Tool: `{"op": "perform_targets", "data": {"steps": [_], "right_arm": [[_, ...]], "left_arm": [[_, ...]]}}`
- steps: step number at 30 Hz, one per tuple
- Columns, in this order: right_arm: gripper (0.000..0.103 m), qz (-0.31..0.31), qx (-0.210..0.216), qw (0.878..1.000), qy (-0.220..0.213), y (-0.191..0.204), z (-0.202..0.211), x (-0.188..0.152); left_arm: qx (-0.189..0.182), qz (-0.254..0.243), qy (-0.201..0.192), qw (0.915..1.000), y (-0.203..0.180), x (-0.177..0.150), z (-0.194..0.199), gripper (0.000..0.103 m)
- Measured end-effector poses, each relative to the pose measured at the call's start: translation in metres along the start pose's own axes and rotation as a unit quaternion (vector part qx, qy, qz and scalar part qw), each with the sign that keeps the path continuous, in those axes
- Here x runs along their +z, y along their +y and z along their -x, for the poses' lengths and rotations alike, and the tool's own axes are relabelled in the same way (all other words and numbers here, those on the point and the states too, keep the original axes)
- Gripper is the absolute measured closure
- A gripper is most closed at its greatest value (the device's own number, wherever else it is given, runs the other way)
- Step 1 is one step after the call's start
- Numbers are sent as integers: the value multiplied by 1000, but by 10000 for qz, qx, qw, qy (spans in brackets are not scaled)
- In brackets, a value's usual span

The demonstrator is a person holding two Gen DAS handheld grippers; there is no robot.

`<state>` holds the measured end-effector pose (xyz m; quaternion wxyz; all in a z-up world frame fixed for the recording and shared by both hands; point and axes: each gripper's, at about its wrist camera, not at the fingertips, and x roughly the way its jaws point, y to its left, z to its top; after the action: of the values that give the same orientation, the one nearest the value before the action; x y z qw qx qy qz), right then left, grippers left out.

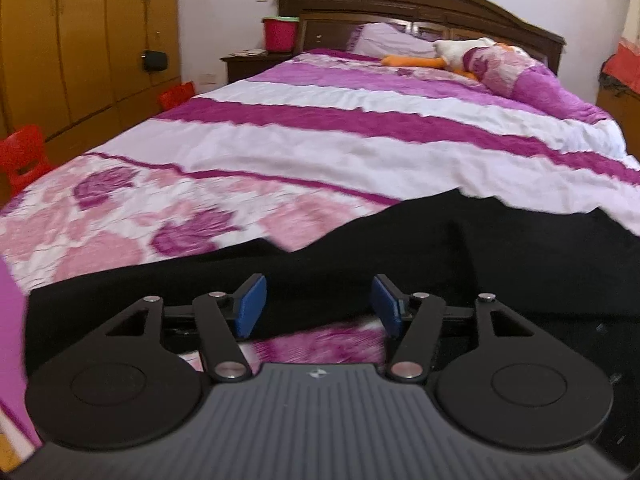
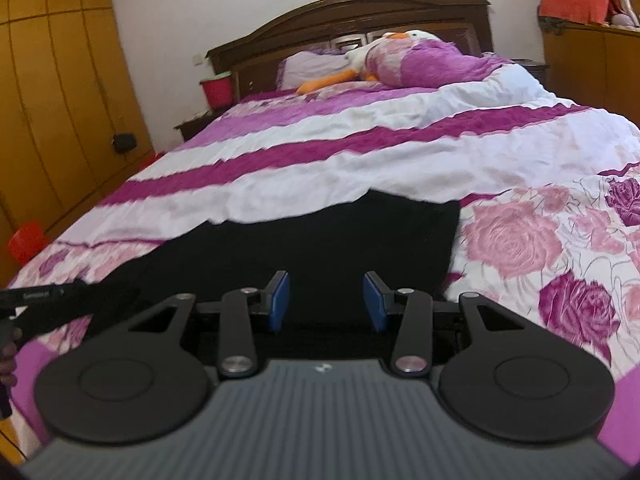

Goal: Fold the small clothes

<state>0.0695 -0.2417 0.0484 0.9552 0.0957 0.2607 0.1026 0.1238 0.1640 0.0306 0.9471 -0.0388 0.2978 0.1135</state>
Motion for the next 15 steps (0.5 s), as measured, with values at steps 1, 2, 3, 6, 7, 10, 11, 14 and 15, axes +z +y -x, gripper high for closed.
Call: {"op": "perform_targets", "data": {"steps": [1, 2, 3, 6, 7, 10, 11, 14, 15], "right_arm": [[58, 37, 14, 10000, 36, 5, 3, -3], [58, 52, 22, 10000, 70, 10, 6, -6], [58, 51, 36, 9999, 96, 13, 9, -10], [58, 43, 65, 9998, 193, 21, 13, -19], [58, 43, 60, 9997, 226, 24, 14, -23], [59, 78, 8, 9994, 327, 29, 14, -32], [59, 82, -16, 9992, 379, 30, 13, -35], [59, 65, -84, 9986, 513, 32, 9, -42], [59, 57, -118, 9984, 548, 32, 8, -44]], "left_arm": [[58, 5, 19, 10000, 7, -3, 1, 37], [119, 17, 51, 9999, 16, -7, 3, 36], [160, 27, 82, 9998, 23, -10, 3, 36], [329, 60, 201, 9992, 44, -20, 1, 36], [383, 55, 231, 9990, 50, -23, 0, 36], [591, 13, 301, 9978, 68, -32, -4, 35], [653, -7, 331, 9973, 73, -35, -7, 35], [761, -52, 451, 9961, 86, -44, -14, 35], [748, -56, 470, 9961, 90, -46, -16, 35]]}}
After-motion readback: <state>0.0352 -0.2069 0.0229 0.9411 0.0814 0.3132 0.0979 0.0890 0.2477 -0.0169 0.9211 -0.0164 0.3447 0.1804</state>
